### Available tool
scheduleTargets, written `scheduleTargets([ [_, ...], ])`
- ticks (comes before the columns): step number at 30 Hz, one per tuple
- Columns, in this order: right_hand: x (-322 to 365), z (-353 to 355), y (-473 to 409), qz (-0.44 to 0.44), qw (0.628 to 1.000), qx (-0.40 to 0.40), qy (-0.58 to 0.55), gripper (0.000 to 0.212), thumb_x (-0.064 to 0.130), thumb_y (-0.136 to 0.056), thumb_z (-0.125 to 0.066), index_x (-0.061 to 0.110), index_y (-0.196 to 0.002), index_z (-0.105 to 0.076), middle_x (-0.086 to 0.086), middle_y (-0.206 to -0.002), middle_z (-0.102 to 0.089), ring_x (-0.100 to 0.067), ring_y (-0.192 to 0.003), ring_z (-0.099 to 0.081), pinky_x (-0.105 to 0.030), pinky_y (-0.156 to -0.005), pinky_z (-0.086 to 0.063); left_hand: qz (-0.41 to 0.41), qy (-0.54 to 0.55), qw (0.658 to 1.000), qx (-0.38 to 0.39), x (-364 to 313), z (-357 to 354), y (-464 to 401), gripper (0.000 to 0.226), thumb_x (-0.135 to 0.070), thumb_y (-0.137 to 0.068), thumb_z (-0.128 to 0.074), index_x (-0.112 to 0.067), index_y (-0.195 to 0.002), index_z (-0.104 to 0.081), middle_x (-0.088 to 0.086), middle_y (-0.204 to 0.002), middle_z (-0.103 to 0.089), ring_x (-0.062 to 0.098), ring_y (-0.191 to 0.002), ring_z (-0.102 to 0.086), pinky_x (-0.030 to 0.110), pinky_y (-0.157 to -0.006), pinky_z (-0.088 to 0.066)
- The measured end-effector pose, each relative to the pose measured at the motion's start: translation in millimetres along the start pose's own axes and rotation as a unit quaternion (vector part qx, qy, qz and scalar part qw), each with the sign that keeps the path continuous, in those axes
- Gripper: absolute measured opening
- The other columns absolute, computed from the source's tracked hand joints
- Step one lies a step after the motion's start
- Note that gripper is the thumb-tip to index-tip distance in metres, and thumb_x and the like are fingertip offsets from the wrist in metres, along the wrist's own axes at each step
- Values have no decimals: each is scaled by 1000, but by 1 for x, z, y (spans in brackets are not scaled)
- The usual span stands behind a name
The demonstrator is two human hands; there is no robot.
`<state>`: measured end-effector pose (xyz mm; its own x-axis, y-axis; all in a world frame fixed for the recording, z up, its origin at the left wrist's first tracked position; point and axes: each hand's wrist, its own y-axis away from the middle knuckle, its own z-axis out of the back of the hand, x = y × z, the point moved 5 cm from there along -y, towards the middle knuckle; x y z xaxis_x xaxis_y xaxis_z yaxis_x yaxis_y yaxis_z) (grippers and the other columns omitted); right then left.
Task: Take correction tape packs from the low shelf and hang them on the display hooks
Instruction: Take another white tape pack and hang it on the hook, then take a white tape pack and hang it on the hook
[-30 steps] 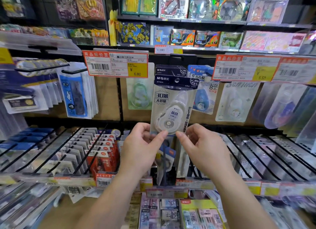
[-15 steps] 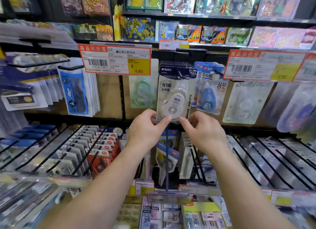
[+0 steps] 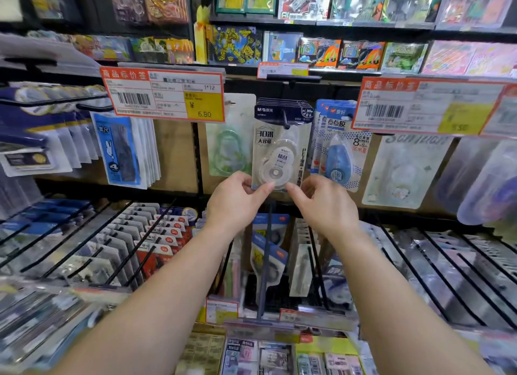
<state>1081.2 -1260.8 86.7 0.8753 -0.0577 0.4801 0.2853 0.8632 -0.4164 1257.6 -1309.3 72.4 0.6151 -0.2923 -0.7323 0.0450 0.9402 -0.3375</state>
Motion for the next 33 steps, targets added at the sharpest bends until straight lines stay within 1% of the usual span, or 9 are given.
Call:
scheduleTargets([
  [4, -3, 0, -2, 6, 1000, 7, -4, 47, 65, -92, -46, 23, -104, -62, 2, -95, -67, -20, -92, -63, -37, -73, -53, 5, -13, 1000, -7, -1, -2, 0, 48, -63, -85, -63, -21, -108, -63, -14, -84, -58, 14, -89, -61, 32, -73, -48],
  [11, -7, 3, -1, 24, 999, 41, -13, 53, 65, -92, -46, 22, -120, -61, 2, -110, -68, -20, -104, -63, -35, -76, -51, 26, -59, 998, -3, -4, -1, 10, 52, -64, -85, -62, -23, -117, -61, -7, -102, -66, 19, -101, -63, 40, -87, -52],
  [14, -8, 5, 6, 30, 997, 71, -2, 51, 60, -94, -48, 20, -124, -58, 0, -118, -65, -23, -111, -61, -36, -78, -47, 48, -142, 989, 11, -2, 0, 20, 65, -69, -82, -59, -23, -129, -56, 1, -124, -66, 27, -118, -60, 45, -96, -49],
  [18, -7, 5, 21, 30, 992, 118, 22, 49, 57, -94, -50, 20, -125, -55, -3, -118, -65, -26, -109, -61, -36, -78, -47, 48, -255, 965, 32, -8, 8, 43, 70, -69, -86, -53, -22, -137, -49, 7, -133, -58, 35, -126, -50, 49, -101, -44],
  [21, -5, 5, 37, 24, 987, 153, 41, 58, 61, -93, -47, 26, -140, -46, -3, -129, -61, -27, -119, -56, -40, -89, -50, 32, -286, 957, 46, -15, 14, 63, 67, -66, -90, -49, -21, -139, -48, 9, -135, -54, 37, -127, -46, 50, -103, -42],
  [23, -2, 7, 51, 31, 984, 164, 61, 61, 63, -93, -45, 30, -145, -41, -4, -135, -56, -28, -124, -53, -45, -96, -49, 30, -295, 953, 57, -18, 20, 78, 66, -64, -91, -48, -21, -142, -46, 10, -138, -52, 37, -129, -45, 49, -105, -40],
  [26, 2, 13, 80, 45, 981, 166, 85, 64, 63, -94, -43, 30, -148, -38, -6, -140, -52, -31, -128, -48, -47, -99, -47, 24, -299, 952, 62, -21, 28, 107, 66, -62, -93, -48, -21, -144, -44, 12, -142, -50, 37, -131, -44, 46, -109, -35],
  [31, 0, 34, 136, 49, 986, 138, 83, 62, 65, -92, -48, 30, -143, -45, -5, -130, -59, -30, -120, -54, -47, -91, -52, 19, -273, 960, 59, -30, 34, 167, 64, -62, -91, -50, -23, -141, -48, 9, -138, -53, 35, -129, -46, 47, -104, -39],
  [33, -4, 41, 160, 49, 985, 141, 87, 60, 63, -92, -47, 30, -143, -45, -4, -133, -56, -29, -124, -50, -46, -96, -49, 17, -246, 967, 54, -33, 32, 191, 67, -62, -90, -51, -23, -144, -44, 8, -143, -50, 34, -133, -42, 48, -108, -38],
])
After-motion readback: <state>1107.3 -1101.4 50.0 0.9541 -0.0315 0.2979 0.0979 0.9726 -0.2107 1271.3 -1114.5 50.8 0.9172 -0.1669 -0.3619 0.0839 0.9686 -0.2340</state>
